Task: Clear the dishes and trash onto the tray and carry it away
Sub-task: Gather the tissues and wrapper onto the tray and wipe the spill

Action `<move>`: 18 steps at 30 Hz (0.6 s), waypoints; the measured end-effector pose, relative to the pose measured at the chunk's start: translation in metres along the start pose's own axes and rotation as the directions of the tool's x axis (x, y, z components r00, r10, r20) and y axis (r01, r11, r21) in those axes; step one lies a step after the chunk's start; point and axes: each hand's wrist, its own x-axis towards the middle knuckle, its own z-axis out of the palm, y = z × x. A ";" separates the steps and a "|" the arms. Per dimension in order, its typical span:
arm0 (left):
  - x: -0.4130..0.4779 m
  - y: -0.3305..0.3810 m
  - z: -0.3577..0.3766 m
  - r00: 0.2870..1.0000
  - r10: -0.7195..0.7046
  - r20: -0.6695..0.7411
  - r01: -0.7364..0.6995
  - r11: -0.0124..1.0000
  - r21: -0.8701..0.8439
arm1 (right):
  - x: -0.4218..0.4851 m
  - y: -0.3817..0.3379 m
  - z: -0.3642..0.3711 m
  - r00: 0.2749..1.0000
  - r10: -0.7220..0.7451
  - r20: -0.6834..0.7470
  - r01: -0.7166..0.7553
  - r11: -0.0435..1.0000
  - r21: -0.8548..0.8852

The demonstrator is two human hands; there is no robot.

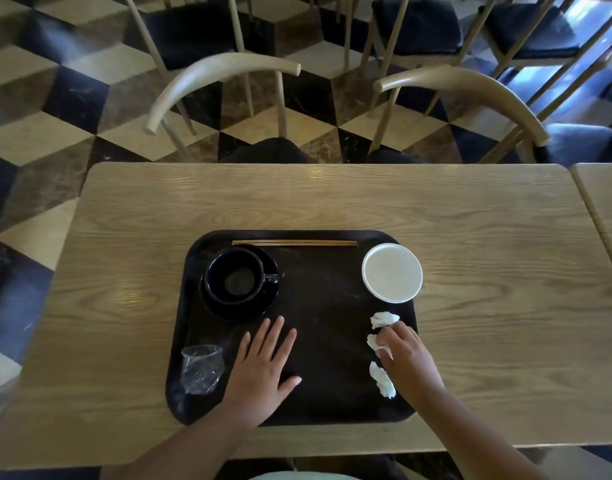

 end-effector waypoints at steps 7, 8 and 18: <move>0.002 0.008 -0.012 1.000 -0.004 0.027 0.004 1.000 -0.019 | -0.008 0.000 -0.011 0.999 0.026 0.047 -0.027 0.999 0.017; 0.001 0.008 -0.015 0.999 0.001 0.039 0.000 0.999 -0.037 | -0.009 -0.001 -0.014 0.998 0.034 0.050 -0.035 0.999 0.019; -0.030 -0.003 -0.055 0.990 -0.112 -0.091 0.076 0.941 -0.330 | -0.014 0.004 -0.044 0.981 0.187 -0.043 -0.176 0.968 0.179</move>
